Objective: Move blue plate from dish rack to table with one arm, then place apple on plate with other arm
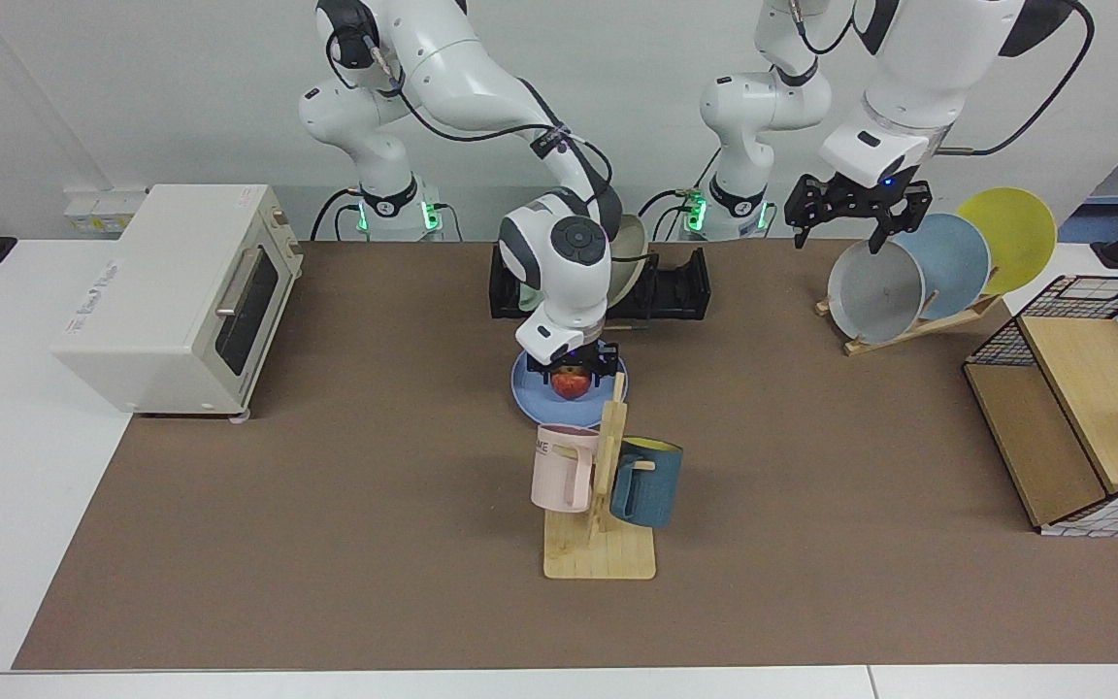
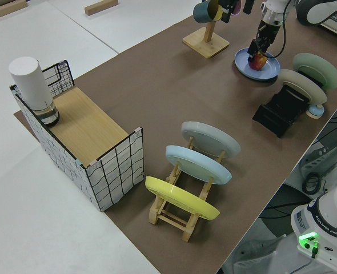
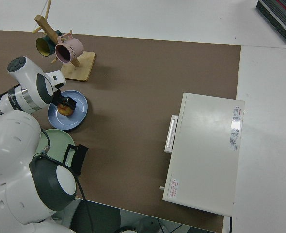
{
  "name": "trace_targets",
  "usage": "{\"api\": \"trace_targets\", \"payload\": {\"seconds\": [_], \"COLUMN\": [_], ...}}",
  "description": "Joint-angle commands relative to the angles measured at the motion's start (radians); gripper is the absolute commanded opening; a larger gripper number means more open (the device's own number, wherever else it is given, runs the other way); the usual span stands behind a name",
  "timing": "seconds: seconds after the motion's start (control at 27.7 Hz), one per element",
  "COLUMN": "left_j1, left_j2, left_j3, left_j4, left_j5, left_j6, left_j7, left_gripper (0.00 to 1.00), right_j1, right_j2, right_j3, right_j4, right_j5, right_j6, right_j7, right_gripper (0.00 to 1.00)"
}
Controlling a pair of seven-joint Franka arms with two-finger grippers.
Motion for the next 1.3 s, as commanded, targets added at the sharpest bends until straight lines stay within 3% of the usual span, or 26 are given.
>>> {"api": "trace_targets", "payload": {"seconds": [0.0, 0.29, 0.79, 0.94, 1.26], "left_j1": [0.017, 0.036, 0.039, 0.039, 0.040], "left_j2": [0.012, 0.010, 0.010, 0.010, 0.010], "left_j3": [-0.002, -0.001, -0.001, -0.001, -0.001], "left_j4": [0.027, 0.027, 0.027, 0.027, 0.027], "left_j5": [0.005, 0.005, 0.005, 0.005, 0.005], "left_j6": [-0.021, -0.021, -0.021, -0.021, -0.021], "left_j7": [-0.011, -0.011, -0.011, -0.011, -0.011], "left_gripper": [1.00, 1.00, 1.00, 1.00, 1.00], "right_j1": [-0.018, -0.171, -0.493, -0.562, -0.593], "right_j2": [-0.092, -0.194, -0.297, -0.331, -0.392], "right_j3": [-0.010, -0.010, -0.010, -0.010, -0.015], "right_j4": [0.009, 0.002, -0.015, -0.021, -0.012], "right_j5": [0.012, 0.004, -0.010, -0.011, -0.054], "right_j6": [-0.063, -0.101, -0.178, -0.210, -0.285], "right_j7": [-0.008, -0.223, -0.780, -0.856, -0.864], "right_gripper": [1.00, 1.00, 1.00, 1.00, 1.00]}}
